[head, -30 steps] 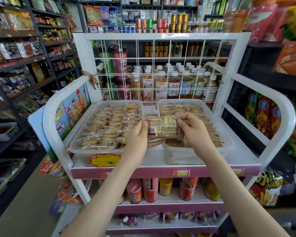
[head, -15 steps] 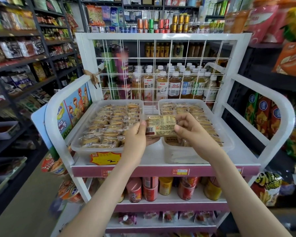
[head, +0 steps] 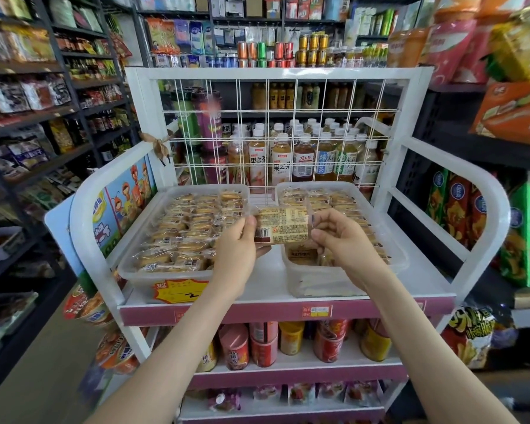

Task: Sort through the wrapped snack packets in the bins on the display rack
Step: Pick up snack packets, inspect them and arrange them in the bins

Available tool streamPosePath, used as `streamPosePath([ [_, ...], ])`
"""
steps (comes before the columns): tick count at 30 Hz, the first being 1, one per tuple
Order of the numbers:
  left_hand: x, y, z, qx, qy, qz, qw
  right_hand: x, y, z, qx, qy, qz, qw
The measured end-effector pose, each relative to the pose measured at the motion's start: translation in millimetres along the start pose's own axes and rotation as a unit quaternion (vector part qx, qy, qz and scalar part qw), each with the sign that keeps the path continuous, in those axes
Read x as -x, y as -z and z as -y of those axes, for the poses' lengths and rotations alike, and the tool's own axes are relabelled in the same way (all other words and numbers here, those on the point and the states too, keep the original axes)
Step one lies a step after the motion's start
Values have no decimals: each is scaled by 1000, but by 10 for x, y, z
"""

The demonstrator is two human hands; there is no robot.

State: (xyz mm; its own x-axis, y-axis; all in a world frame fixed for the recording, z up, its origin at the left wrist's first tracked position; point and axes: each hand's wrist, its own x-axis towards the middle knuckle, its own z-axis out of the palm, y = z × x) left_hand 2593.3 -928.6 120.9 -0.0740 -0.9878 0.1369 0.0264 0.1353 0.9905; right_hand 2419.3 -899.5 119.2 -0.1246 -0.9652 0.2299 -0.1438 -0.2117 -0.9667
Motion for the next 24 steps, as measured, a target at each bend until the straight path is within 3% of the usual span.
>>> streamPosePath([
  [7,-5,-15,-37,52,47,3,998,-46,44,23,13,-13,-33,999],
  [13,-47,-97,-237,60,69,37,995,-62,-30,145,216,65,-81,971],
  [17,-49,-100,-362,47,57,45,996,-47,-25,250,227,46,-46,972],
  [21,52,-119,-432,57,57,177,981,-102,-26,242,260,49,40,964],
  [24,45,-106,-385,95,66,210,971,-89,20,277,262,-23,88,961],
])
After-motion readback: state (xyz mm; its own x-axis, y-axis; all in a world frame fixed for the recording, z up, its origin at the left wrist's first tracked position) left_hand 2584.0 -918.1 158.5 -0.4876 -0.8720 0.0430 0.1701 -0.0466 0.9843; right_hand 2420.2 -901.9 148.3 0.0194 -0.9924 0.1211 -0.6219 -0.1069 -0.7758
